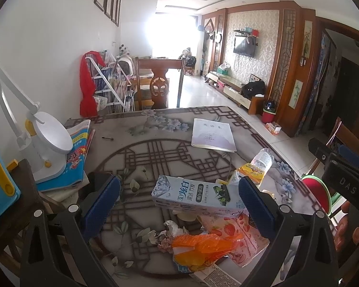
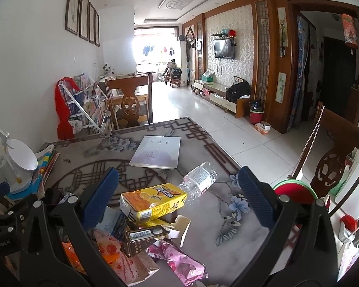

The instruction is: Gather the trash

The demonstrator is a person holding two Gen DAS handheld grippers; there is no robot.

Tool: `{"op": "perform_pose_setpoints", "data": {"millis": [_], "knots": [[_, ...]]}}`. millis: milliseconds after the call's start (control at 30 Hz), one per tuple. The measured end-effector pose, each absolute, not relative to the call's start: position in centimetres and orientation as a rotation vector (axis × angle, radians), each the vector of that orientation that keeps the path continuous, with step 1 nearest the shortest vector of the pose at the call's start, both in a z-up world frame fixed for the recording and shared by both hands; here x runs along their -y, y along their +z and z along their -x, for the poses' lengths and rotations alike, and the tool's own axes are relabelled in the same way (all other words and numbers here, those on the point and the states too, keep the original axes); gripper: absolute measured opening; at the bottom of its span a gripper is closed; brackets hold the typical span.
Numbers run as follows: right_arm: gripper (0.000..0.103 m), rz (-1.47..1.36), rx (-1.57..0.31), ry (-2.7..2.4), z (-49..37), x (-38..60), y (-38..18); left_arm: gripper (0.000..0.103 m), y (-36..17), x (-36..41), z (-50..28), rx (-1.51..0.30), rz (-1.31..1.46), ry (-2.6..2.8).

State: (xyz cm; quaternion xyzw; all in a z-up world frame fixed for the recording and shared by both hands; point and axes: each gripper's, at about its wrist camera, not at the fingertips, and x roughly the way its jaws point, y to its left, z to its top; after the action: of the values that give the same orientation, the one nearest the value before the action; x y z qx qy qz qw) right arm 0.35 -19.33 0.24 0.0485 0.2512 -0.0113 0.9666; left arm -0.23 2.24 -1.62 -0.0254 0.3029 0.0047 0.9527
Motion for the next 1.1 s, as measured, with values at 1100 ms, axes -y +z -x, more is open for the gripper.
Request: {"op": "perform_pose_setpoints", "data": {"millis": [1100], "knots": [[0.099,-0.095,-0.513,-0.04,0.24,19.85,0.37,0.095,-1.59,-2.42,0.15,-0.616,0.058,0.007]]}}
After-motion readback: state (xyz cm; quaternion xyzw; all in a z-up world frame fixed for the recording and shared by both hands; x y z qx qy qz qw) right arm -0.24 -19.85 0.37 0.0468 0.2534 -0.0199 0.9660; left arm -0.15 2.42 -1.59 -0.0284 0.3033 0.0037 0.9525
